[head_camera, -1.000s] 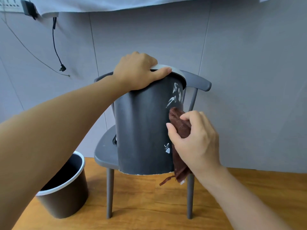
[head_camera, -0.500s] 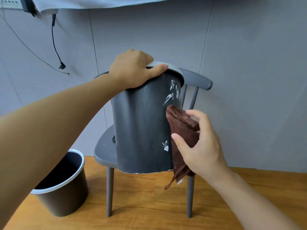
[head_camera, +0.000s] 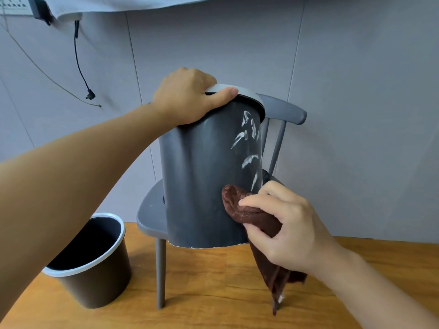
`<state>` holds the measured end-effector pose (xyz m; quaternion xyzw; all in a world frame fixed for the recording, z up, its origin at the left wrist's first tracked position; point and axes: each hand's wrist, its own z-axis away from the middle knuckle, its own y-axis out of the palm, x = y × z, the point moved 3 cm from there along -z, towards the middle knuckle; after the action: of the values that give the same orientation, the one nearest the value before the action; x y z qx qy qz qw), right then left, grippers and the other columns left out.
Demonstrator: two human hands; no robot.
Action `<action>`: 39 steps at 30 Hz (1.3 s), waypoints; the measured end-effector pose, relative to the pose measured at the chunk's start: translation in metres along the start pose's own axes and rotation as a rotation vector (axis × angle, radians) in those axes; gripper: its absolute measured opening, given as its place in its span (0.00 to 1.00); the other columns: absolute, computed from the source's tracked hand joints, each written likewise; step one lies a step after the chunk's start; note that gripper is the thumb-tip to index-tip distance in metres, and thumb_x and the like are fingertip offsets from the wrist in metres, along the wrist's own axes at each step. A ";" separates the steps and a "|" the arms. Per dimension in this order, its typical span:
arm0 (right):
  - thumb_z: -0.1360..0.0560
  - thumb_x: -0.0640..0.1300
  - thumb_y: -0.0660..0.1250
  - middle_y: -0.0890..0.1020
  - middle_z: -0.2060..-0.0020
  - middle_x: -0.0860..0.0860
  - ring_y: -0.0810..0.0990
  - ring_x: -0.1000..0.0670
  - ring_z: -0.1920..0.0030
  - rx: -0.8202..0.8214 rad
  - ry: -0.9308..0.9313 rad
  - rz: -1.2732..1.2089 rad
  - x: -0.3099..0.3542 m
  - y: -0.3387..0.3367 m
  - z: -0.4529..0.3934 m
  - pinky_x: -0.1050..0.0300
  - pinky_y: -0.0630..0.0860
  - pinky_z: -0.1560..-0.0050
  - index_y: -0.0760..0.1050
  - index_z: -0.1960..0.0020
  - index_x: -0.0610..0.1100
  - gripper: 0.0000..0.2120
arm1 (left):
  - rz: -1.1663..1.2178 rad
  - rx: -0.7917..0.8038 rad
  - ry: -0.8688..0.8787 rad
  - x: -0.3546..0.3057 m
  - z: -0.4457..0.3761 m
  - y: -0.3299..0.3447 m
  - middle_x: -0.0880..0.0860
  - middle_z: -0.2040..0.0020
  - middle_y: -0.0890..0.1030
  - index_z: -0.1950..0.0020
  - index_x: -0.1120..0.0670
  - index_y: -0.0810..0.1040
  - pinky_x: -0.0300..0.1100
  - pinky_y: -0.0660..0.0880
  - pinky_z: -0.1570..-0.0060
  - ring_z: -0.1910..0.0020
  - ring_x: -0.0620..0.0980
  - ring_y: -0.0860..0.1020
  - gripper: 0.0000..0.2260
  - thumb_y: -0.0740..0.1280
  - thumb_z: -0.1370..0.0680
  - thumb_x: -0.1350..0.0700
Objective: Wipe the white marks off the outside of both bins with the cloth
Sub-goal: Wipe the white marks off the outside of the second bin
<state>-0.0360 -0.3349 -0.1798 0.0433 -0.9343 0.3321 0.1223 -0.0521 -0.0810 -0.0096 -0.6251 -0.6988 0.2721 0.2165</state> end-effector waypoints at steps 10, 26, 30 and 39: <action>0.26 0.49 0.71 0.72 0.57 0.57 0.76 0.54 0.59 0.041 0.062 0.027 0.006 -0.006 -0.019 0.64 0.75 0.62 0.84 0.44 0.52 0.11 | -0.006 0.019 -0.011 0.004 -0.004 0.003 0.54 0.73 0.65 0.67 0.57 0.59 0.49 0.60 0.69 0.70 0.56 0.65 0.32 0.59 0.24 0.28; 0.22 0.54 0.71 0.75 0.54 0.55 0.78 0.51 0.57 0.023 0.105 0.098 0.012 -0.011 -0.024 0.56 0.79 0.57 0.81 0.37 0.51 0.15 | 0.003 0.016 0.044 -0.004 -0.007 0.006 0.53 0.73 0.64 0.68 0.57 0.58 0.49 0.60 0.69 0.71 0.54 0.63 0.32 0.59 0.23 0.29; 0.24 0.50 0.69 0.70 0.60 0.57 0.74 0.54 0.63 0.278 0.013 0.129 0.022 -0.009 -0.013 0.57 0.73 0.65 0.79 0.50 0.56 0.03 | 0.016 0.017 0.033 -0.001 -0.007 0.006 0.54 0.73 0.64 0.67 0.57 0.59 0.49 0.60 0.69 0.70 0.55 0.63 0.33 0.59 0.23 0.29; 0.25 0.49 0.73 0.77 0.57 0.59 0.79 0.56 0.57 -0.093 0.121 0.045 0.011 -0.020 -0.020 0.63 0.76 0.57 0.83 0.43 0.53 0.11 | 0.021 0.004 0.012 0.007 -0.004 0.004 0.54 0.73 0.64 0.67 0.57 0.59 0.49 0.60 0.69 0.71 0.54 0.63 0.33 0.59 0.23 0.28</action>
<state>-0.0395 -0.3373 -0.1496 -0.0036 -0.9403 0.2929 0.1732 -0.0475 -0.0738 -0.0095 -0.6336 -0.6904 0.2722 0.2189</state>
